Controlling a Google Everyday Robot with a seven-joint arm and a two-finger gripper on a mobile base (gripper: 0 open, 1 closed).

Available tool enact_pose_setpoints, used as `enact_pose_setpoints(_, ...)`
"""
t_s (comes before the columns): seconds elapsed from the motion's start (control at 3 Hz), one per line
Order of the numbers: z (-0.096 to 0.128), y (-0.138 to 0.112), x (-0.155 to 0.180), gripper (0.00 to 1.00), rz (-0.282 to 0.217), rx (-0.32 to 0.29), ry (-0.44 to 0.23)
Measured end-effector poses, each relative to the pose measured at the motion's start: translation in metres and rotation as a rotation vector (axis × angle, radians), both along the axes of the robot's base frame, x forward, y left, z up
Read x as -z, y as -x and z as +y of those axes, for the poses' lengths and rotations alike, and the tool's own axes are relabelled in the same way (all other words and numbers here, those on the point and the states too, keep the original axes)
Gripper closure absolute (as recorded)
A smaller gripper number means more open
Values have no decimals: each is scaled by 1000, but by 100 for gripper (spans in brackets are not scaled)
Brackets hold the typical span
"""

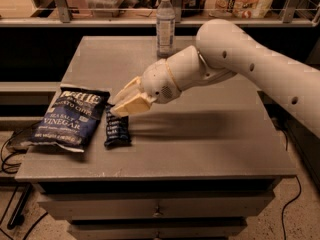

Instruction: Move rxbar blueberry near blue chip bag

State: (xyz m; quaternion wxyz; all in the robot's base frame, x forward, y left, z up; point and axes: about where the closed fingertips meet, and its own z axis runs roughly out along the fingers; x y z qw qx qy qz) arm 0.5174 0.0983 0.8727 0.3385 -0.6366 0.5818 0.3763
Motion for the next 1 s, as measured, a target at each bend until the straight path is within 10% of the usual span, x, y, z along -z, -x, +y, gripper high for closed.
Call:
enact_pose_setpoints(0.67,21,15,-2,0,5,-22,-20)
enact_pose_setpoints(1.0,21,15,-2,0,5,-22,-20)
